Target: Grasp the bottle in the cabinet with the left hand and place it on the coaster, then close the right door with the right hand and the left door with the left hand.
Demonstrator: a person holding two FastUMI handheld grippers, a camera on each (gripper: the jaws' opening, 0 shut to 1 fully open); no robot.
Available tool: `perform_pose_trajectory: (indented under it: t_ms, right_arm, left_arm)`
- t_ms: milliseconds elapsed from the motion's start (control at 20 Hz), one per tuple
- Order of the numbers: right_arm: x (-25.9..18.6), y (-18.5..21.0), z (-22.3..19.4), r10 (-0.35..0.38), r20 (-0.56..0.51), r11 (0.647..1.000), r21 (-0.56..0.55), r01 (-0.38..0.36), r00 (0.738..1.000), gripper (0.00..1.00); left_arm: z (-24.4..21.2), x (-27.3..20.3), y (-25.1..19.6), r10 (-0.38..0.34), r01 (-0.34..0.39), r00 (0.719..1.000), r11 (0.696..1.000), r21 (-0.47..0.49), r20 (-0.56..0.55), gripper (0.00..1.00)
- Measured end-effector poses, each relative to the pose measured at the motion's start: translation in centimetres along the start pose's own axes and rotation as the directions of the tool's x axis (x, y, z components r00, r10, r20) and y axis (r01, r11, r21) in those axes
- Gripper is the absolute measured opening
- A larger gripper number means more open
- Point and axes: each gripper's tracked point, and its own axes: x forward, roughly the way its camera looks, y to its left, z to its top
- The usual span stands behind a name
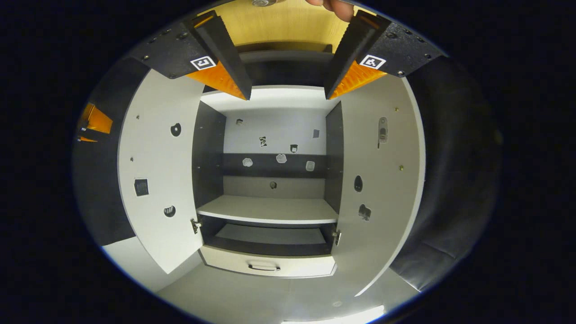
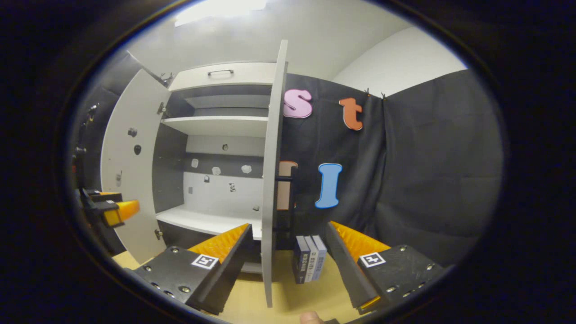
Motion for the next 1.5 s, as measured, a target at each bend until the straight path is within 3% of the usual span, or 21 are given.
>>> perform_pose_trajectory:
  t_ms: [300, 500, 700, 750, 950, 1200, 1250, 1500]
  right_arm:
    - [3.1, -1.7, 1.4, -0.065, 0.046, 0.998, -0.014, 0.066, 0.997, 0.98]
    - [3.9, -1.2, 1.3, -0.06, 0.051, 0.998, -0.016, 0.061, 0.997, 0.98]
    - [4.3, 0.3, 1.1, 0.02, 0.024, 0.999, 0.034, -0.021, 0.999, 0.93]
    - [4.3, 0.7, 1.0, 0.036, 0.017, 0.998, 0.049, -0.037, 0.999, 0.96]
    - [4.0, 3.8, 1.3, 0.101, 0.025, 0.995, 0.024, -0.102, 0.995, 0.96]
    - [4.3, 8.2, 1.4, 0.208, 0.025, 0.978, 0.021, -0.208, 0.978, 0.96]
    - [4.4, 9.2, 1.5, 0.226, 0.028, 0.974, 0.015, -0.226, 0.974, 0.96]
    - [5.3, 13.3, 1.2, 0.337, 0.022, 0.941, 0.012, -0.337, 0.941, 0.96]
  left_arm:
    - [1.1, -2.3, 4.8, 0.119, -0.119, 0.993, 0.993, 0.02, 0.006, 0.99]
    - [1.0, -3.2, 6.8, 0.172, -0.172, 0.985, 0.985, 0.024, 0.001, 0.99]
    - [-0.1, -3.4, 7.3, 0.186, -0.186, 0.982, 0.982, -0.011, -0.033, 0.99]
    - [-0.2, -3.3, 7.3, 0.183, -0.184, 0.982, 0.983, -0.017, -0.037, 0.96]
    - [-0.6, -2.5, 5.8, 0.149, -0.151, 0.988, 0.988, -0.038, -0.05, 0.97]
    - [-0.9, -2.0, 5.8, 0.144, -0.145, 0.988, 0.989, -0.018, -0.05, 0.97]
    - [-1.0, -2.1, 6.2, 0.153, -0.153, 0.987, 0.988, -0.013, -0.051, 0.94]
    - [-1.6, -3.5, 8.7, 0.217, -0.217, 0.974, 0.976, -0.002, -0.067, 0.97]
